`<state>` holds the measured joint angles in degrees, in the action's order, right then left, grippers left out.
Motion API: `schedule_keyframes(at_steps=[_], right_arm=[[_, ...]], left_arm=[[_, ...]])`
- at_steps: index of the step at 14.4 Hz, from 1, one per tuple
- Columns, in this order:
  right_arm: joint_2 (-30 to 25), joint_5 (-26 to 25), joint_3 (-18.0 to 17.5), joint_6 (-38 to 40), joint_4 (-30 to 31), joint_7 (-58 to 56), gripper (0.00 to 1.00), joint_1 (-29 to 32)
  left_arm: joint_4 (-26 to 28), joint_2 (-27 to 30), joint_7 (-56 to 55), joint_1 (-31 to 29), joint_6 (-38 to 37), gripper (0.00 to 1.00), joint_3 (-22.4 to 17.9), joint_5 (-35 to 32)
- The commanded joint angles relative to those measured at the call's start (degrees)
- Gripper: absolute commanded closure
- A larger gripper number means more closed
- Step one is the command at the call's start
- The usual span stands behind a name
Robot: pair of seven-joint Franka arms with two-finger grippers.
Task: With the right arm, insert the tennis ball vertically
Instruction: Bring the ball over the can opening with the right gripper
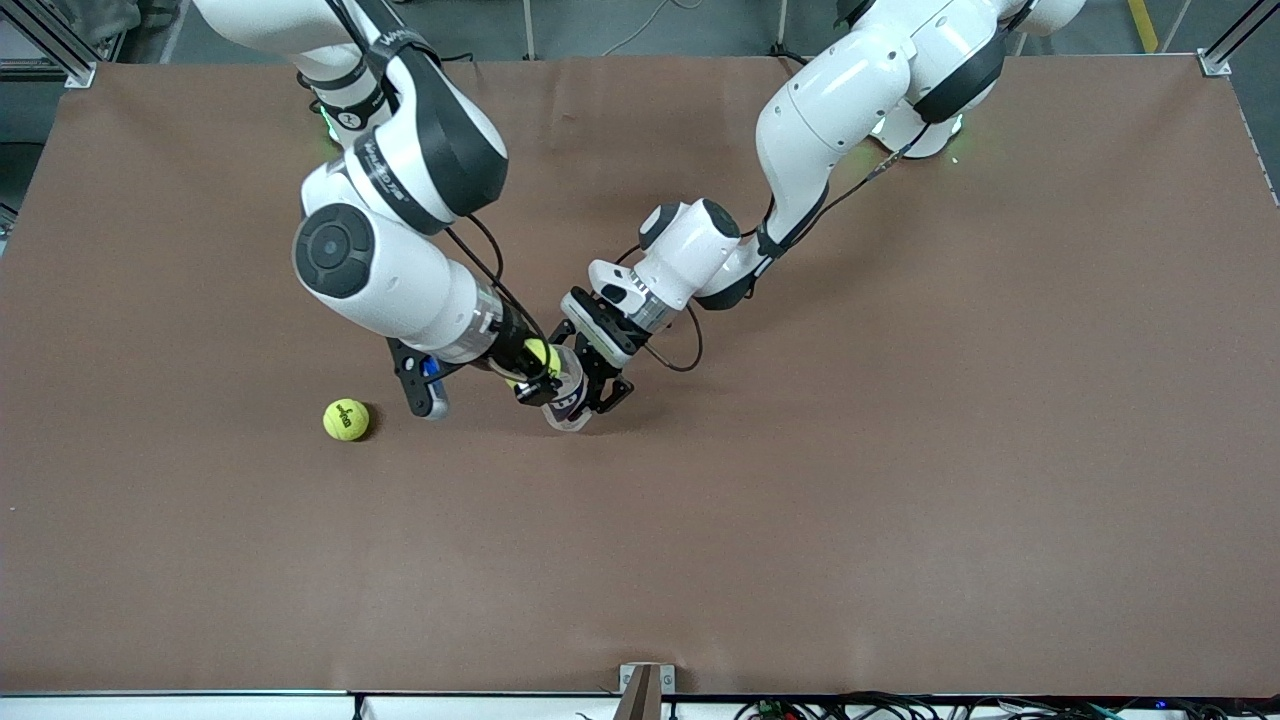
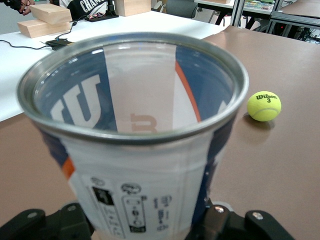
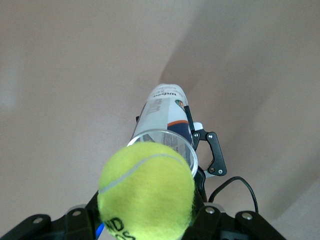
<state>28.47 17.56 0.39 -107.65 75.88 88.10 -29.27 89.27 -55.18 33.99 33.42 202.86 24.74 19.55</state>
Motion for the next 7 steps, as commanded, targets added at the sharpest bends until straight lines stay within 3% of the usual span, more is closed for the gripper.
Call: schedule_keyframes(at_steps=[1,7], right_arm=[[0.97,0.8,0.58,0.95,-2.06,0.67,1.0,-0.17],[2.11,0.89,0.58,0.69,-1.62,0.84,1.0,-1.22]], left_arm=[[-0.33,-0.28,0.29,-0.38,0.7,0.26,0.31,0.84],[-0.33,-1.51,0.37,-0.2,0.61,0.26,0.05,0.32]])
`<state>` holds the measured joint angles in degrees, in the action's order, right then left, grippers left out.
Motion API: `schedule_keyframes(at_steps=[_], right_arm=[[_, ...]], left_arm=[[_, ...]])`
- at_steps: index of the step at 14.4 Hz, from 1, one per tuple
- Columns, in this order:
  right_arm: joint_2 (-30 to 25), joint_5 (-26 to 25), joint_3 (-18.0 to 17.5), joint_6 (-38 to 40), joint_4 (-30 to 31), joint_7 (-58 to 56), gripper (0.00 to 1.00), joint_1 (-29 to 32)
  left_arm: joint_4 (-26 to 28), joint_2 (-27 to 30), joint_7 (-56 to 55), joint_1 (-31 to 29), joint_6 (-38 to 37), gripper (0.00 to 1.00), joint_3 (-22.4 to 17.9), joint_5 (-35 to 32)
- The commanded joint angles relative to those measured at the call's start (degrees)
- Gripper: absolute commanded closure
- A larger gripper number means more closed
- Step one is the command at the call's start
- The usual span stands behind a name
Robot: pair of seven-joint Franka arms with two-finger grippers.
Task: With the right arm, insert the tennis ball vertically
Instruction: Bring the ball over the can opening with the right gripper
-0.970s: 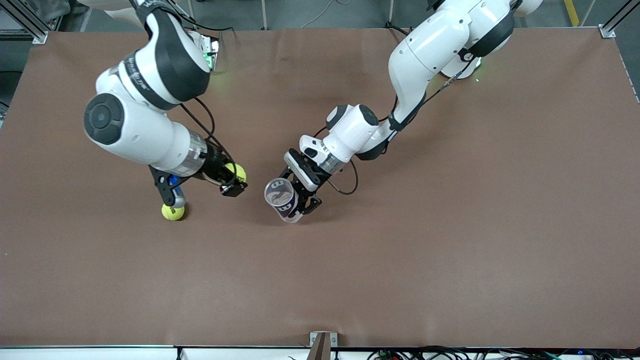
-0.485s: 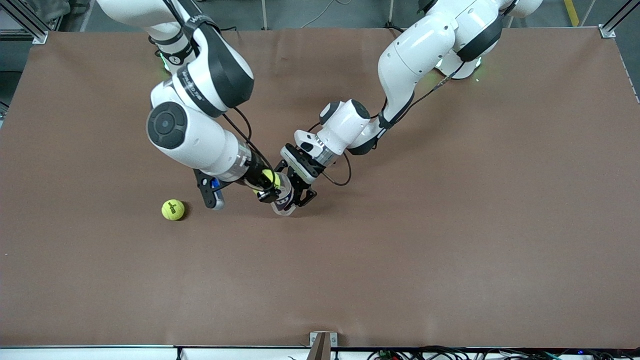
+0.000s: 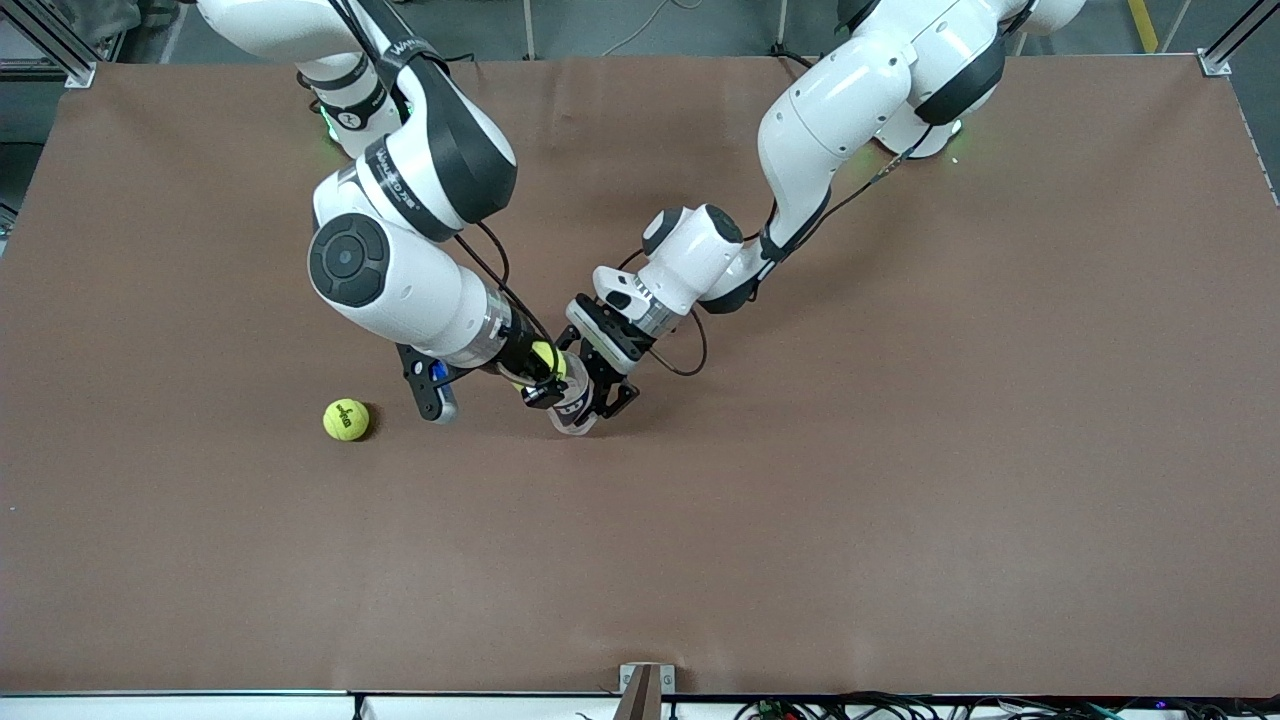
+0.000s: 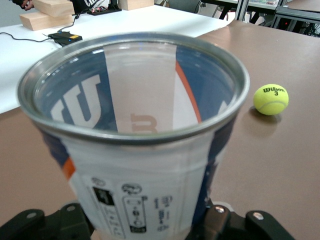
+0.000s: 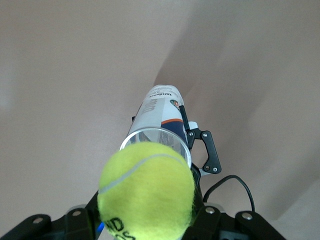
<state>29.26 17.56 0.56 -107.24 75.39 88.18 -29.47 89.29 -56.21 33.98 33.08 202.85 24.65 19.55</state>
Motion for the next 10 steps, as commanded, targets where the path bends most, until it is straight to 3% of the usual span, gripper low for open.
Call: schedule_keyframes(at_steps=[1,10], right_arm=[[1.93,0.81,0.41,0.19,-1.12,0.68,1.0,-1.2],[4.92,0.19,0.41,-0.17,-1.03,0.32,0.99,-1.9]], left_arm=[[-0.34,-0.83,0.47,0.15,0.61,0.26,-0.04,0.23],[-0.34,-2.32,1.0,0.32,0.61,0.24,-0.13,0.14]])
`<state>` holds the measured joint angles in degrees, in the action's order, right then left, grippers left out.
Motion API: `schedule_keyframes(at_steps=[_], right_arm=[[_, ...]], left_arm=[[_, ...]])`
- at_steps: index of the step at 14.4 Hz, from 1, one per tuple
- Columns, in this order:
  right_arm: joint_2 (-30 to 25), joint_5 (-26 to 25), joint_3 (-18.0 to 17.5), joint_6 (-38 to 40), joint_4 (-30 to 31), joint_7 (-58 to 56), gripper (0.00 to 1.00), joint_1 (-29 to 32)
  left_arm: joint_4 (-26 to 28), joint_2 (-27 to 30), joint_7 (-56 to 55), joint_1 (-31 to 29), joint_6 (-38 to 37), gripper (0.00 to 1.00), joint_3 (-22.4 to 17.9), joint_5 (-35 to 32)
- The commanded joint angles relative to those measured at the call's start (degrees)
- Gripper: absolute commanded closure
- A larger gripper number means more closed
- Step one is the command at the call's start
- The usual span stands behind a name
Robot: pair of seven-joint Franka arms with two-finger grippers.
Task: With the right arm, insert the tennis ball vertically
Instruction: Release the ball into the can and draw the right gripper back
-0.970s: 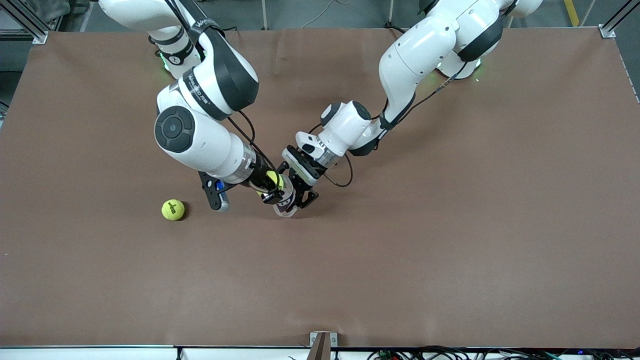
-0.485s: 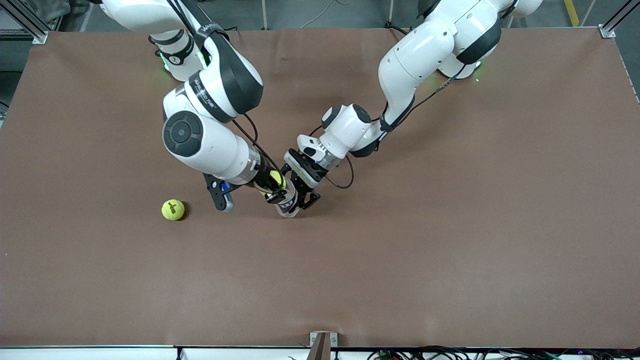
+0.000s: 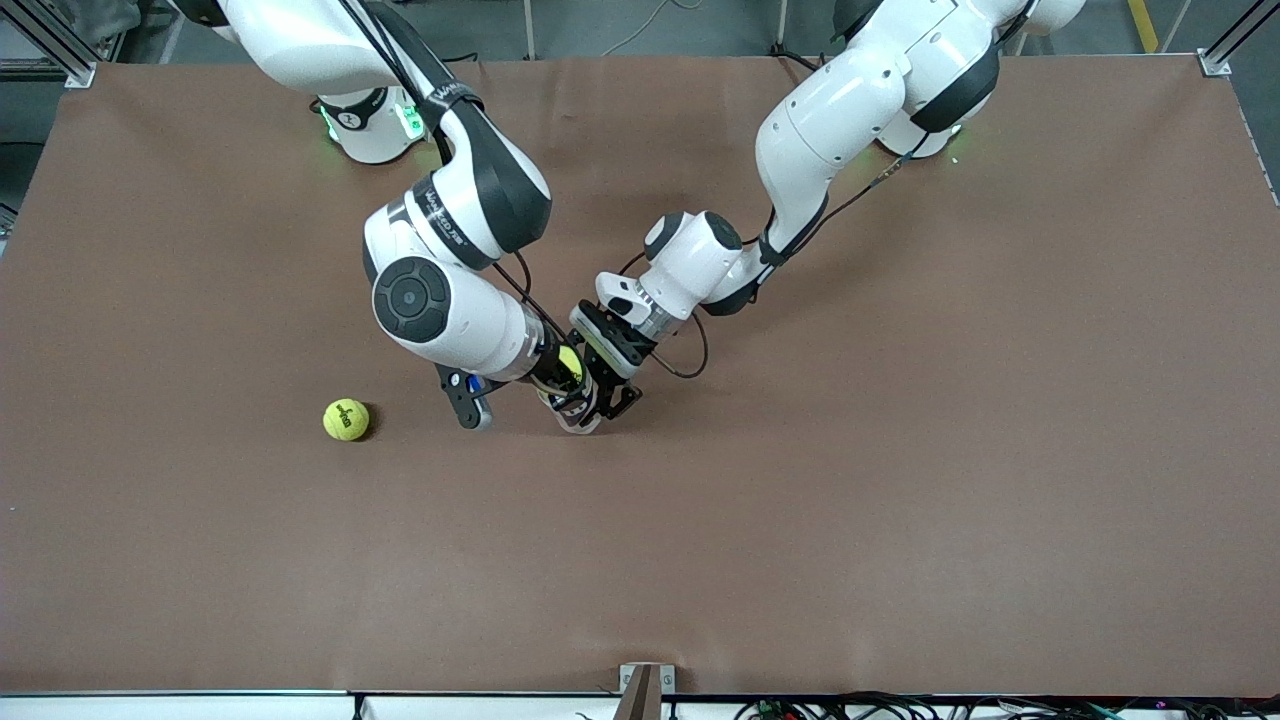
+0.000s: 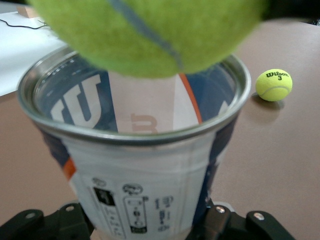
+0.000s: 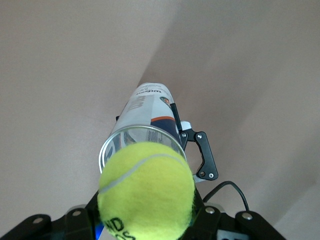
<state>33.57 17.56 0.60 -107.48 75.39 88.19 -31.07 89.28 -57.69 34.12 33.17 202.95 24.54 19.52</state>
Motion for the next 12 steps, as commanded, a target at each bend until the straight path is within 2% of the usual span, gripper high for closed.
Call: schedule_keyframes(at_steps=[1,10,11,12], right_arm=[[0.71,0.19,0.37,-0.01,-1.03,0.32,0.99,-0.4],[1.76,0.37,0.37,-1.86,-1.03,0.32,0.9,-0.31],[1.76,0.37,0.37,-1.86,-1.03,0.23,0.86,-0.31],[1.76,0.37,0.37,-1.77,-1.03,0.14,0.77,-0.22]], left_arm=[[-0.34,-0.93,0.86,0.23,0.51,0.24,-0.02,-0.44],[0.19,-0.84,0.86,-0.12,0.51,0.23,-0.02,-0.8],[0.1,-0.84,0.86,-0.12,0.51,0.23,-0.02,-0.89],[0.1,-0.84,0.86,-0.12,0.51,0.24,-0.02,-0.89]])
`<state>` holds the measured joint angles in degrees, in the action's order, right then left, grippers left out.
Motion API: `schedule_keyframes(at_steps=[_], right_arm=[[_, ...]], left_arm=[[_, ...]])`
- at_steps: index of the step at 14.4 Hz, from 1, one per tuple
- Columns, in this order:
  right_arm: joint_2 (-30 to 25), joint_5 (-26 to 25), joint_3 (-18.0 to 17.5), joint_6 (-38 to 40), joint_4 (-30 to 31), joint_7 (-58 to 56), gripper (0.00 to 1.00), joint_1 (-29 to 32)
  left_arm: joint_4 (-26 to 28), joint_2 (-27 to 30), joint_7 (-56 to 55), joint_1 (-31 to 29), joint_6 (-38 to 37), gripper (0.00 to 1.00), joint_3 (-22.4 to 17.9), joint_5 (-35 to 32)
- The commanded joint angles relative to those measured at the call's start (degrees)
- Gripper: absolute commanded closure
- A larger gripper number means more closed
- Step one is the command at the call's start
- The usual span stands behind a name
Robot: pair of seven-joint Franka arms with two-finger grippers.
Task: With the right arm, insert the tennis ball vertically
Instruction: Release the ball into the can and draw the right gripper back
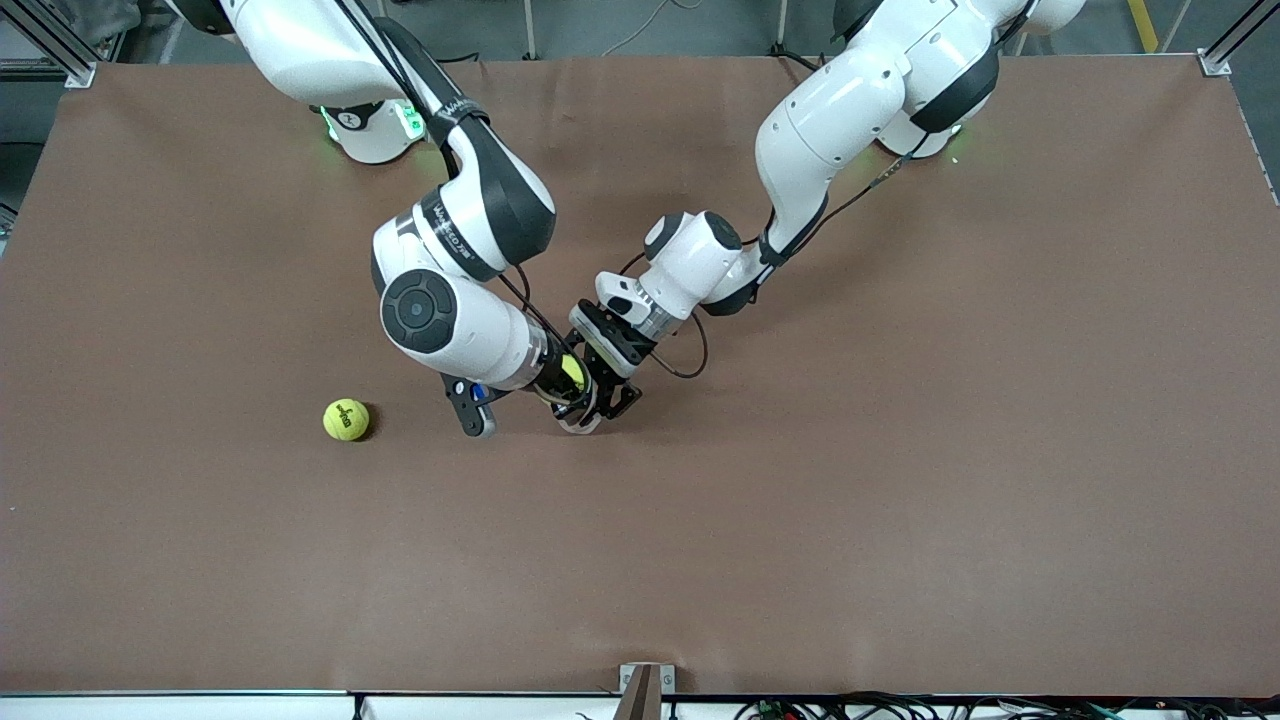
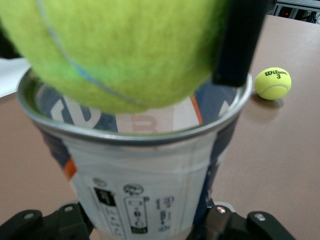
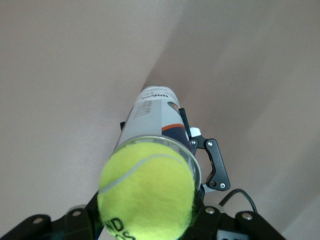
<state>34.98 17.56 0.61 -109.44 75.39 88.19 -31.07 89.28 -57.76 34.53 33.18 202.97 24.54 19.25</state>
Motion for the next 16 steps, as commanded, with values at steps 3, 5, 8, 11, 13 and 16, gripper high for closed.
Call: schedule_keyframes(at_steps=[3,5,8,11,13,16], right_arm=[[0.26,0.37,0.35,0.28,-1.03,-0.65,0.09,-0.13],[0.26,0.28,0.35,0.28,-1.12,-0.99,0.0,-0.13],[0.17,-0.15,0.44,0.55,-1.12,-4.42,0.0,-0.13],[-0.26,-0.33,0.53,0.81,-1.38,-5.13,0.0,0.49],[-0.62,-0.42,0.7,0.99,-1.38,-6.79,0.0,1.18],[-1.84,-0.95,0.88,3.62,-1.47,-10.57,0.0,3.11]], left_arm=[[0.01,-0.77,0.45,-0.13,0.49,0.23,-0.02,-0.62],[0.01,-0.77,0.54,-0.13,0.49,0.23,-0.02,-0.62],[0.01,-0.77,0.54,-0.13,0.49,0.23,-0.02,-0.62],[0.19,-0.6,0.45,-0.22,0.49,0.23,-0.02,-0.62],[0.19,-0.6,0.45,-0.22,0.49,0.23,-0.02,-0.62],[0.19,-0.69,0.54,-0.22,0.49,0.23,-0.02,-0.54]])
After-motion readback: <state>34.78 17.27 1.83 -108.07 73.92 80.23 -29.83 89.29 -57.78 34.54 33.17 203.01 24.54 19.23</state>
